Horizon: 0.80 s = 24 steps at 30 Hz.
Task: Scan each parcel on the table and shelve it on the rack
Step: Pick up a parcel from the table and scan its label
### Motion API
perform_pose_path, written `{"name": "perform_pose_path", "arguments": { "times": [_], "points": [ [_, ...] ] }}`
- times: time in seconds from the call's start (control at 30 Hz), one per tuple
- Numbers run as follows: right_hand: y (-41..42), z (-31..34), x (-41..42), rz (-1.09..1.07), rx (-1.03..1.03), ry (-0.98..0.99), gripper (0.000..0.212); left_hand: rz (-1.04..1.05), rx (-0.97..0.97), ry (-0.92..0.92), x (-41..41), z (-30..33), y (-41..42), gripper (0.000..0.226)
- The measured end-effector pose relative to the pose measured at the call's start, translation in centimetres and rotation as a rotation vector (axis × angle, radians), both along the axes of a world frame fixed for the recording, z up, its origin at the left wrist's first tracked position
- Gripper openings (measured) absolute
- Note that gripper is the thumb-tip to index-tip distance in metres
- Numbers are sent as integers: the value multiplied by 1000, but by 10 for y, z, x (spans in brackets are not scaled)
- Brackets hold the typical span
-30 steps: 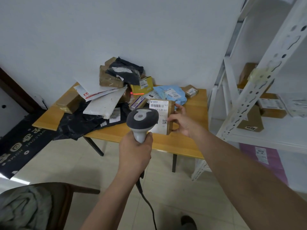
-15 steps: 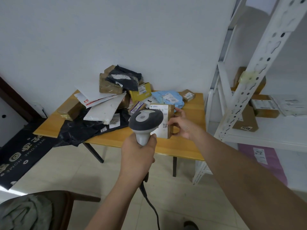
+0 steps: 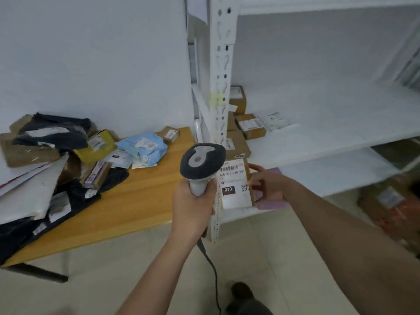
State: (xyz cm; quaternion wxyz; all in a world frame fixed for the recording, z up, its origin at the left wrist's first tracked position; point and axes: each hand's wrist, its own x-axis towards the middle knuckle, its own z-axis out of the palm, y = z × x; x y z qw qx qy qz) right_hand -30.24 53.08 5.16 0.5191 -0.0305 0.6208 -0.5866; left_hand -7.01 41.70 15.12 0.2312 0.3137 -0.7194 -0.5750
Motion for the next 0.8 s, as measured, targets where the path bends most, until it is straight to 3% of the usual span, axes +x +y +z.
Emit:
{"name": "perform_pose_path", "arguments": {
  "times": [0.1,0.2,0.3,0.37,0.5,0.7,0.8],
  "points": [
    [33,-9,-42,-237,37,9,63,-59,3,-7,-32,-1,22,36],
    [46,-20,-85,-356,106,82,85,-86,23,-20,-64,-5,37,30],
    [50,-28,-123,-413,132,115,67,-71,18,-39,-104,-12,46,28],
    [49,-32,-149,-383,132,113,63,-37,40,-39,-134,-18,53,26],
    [43,-53,-202,-266,178,146,76,31,38,-79,-194,-32,67,29],
    [18,-62,-241,-91,228,175,38,133,51,-146,-247,-45,78,31],
    [4,-65,-248,-36,235,249,67,185,57,-157,-257,-48,82,31]
  ]
}}
